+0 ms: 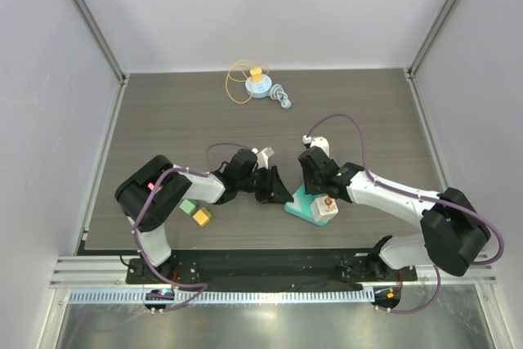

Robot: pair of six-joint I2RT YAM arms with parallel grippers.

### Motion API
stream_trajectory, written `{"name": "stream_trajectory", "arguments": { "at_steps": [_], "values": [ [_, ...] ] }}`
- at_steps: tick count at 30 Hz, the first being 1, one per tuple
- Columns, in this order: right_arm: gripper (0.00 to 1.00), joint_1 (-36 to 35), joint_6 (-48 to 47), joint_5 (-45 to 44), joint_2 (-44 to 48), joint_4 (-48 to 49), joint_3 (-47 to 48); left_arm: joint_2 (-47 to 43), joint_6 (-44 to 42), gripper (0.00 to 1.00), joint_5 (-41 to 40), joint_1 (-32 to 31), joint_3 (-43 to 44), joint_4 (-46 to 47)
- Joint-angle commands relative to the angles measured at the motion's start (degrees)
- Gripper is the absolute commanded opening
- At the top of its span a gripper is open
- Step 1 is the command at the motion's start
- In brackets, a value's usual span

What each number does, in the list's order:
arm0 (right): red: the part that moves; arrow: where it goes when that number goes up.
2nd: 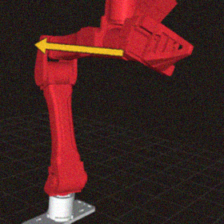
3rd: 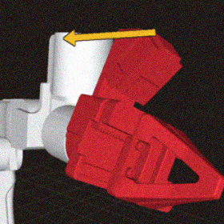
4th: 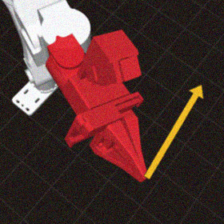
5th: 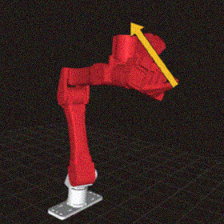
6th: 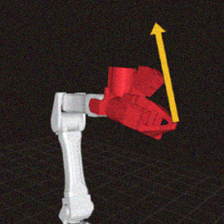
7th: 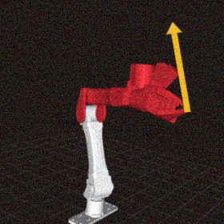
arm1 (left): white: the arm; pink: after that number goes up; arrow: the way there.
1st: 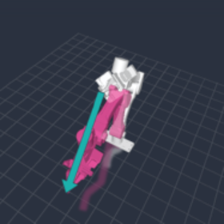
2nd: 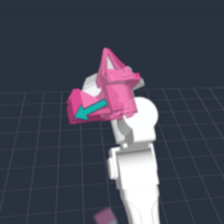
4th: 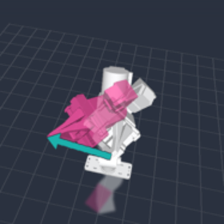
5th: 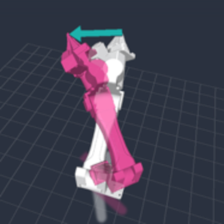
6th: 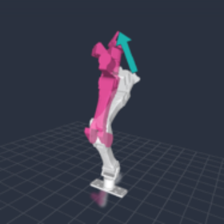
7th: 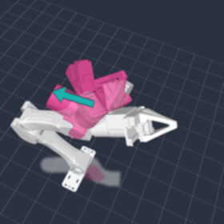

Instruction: Pull the plug off the socket

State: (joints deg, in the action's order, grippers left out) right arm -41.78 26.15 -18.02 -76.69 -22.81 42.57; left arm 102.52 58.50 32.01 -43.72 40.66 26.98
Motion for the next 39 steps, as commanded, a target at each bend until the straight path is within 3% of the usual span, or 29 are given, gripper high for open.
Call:
{"name": "stream_trajectory", "arguments": {
  "at_steps": [1, 4, 13, 28, 36, 38, 39],
  "values": [
    [0.32, -0.1, 1.4, -2.6, 2.2, 0.6, -0.2, 0.6, -0.9, 0.0, -4.1, 0.8, -1.6, -4.4],
    [0.29, -0.1, 1.7, -2.1, 2.1, 1.1, 0.2, 0.3, -1.1, 0.0, -4.4, 0.8, -1.6, -4.9],
    [0.01, -0.6, 2.8, -2.7, 2.8, 1.5, 1.4, 0.8, -1.7, 0.0, -5.0, 0.8, -0.4, -7.7],
    [0.01, -0.7, 5.8, -4.4, 7.0, 1.2, 3.2, 2.0, -2.1, 0.0, -7.6, 0.7, 1.9, -12.7],
    [0.01, -0.7, 5.8, -3.2, 5.1, 0.8, 3.8, 2.2, -2.5, 0.0, -5.0, 0.7, 1.8, -9.7],
    [0.01, -0.7, 5.7, -2.7, 4.3, 0.8, 3.8, 1.8, -2.7, 0.07, -3.1, 0.8, 0.7, -7.4],
    [0.01, -0.7, 5.8, -2.7, 3.6, 0.8, 3.7, 1.4, -2.8, 0.2, -2.7, 0.7, 0.6, -5.9]
  ]
}}
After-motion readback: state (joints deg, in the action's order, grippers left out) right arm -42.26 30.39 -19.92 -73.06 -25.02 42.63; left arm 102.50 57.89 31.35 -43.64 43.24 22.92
